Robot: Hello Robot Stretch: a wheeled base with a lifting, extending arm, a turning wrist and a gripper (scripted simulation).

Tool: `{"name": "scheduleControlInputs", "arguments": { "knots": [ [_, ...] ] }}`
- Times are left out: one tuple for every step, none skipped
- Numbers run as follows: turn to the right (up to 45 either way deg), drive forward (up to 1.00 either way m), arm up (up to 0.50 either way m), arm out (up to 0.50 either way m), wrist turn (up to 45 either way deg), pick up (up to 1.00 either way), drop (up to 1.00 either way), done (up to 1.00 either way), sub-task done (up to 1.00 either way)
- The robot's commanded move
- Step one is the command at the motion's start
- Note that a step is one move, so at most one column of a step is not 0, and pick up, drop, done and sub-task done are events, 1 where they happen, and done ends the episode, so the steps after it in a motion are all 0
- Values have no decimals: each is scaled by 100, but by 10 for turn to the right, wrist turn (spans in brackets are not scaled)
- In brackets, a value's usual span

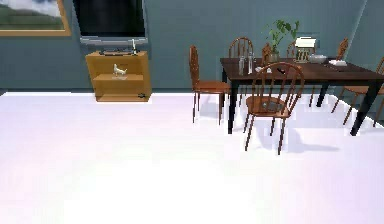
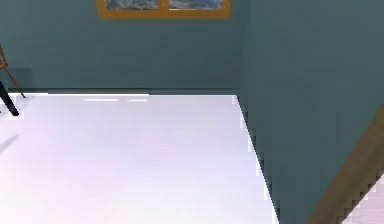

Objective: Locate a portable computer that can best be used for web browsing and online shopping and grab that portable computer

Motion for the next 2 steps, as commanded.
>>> {"name": "scheduleControlInputs", "arguments": {
  "knots": [
    [30, 0, 0, 0, 0, 0, 0, 0, 0],
    [0, 40, 0, 0, 0, 0, 0, 0, 0]
  ]
}}
